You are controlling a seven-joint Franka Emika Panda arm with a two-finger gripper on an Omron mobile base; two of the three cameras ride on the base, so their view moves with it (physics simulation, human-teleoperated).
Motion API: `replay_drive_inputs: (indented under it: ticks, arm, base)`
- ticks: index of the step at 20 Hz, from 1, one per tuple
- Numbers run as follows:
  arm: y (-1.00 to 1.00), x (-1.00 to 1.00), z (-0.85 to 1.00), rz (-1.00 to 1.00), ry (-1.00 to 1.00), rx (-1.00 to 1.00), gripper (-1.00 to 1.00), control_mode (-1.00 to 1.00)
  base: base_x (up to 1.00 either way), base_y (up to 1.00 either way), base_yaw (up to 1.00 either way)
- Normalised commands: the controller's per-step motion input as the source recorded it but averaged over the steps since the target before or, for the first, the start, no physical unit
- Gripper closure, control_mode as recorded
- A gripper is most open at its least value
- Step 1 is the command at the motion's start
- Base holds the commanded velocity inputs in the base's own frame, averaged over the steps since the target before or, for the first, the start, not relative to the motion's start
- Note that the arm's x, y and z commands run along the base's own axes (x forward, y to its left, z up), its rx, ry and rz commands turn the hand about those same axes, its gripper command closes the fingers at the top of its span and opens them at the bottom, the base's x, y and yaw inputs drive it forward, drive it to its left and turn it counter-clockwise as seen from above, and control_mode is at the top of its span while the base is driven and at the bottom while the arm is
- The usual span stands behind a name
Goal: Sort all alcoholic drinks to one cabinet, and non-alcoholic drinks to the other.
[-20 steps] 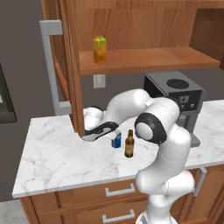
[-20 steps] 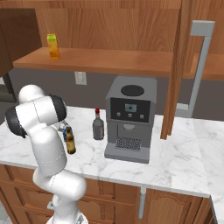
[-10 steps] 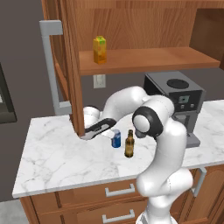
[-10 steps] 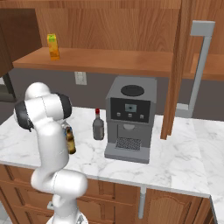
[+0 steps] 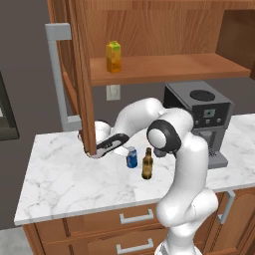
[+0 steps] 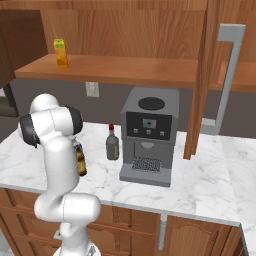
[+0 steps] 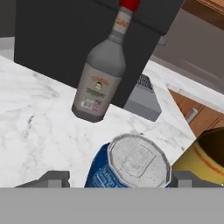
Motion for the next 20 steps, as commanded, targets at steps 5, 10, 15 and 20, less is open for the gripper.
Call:
replay_drive_inputs:
  ticks: [5,10,15,20]
  arm:
    - [-0.01,-0.01,-0.11,-0.01,-0.02,-0.01,1.00,-1.00]
    - [-0.05,-0.09,0.00,0.00,-0.12,0.00,1.00,-1.00]
    - [0.00,-0.04,0.08,0.00,-0.15,0.00,1.00,-1.00]
    - [0.00,0.00,0.27,0.00,-0.10,0.00,1.00,-1.00]
  base:
    - [0.00,0.00,0.00]
    - [0.00,0.00,0.00]
    - [0.00,0.00,0.00]
    - [0.00,0.00,0.00]
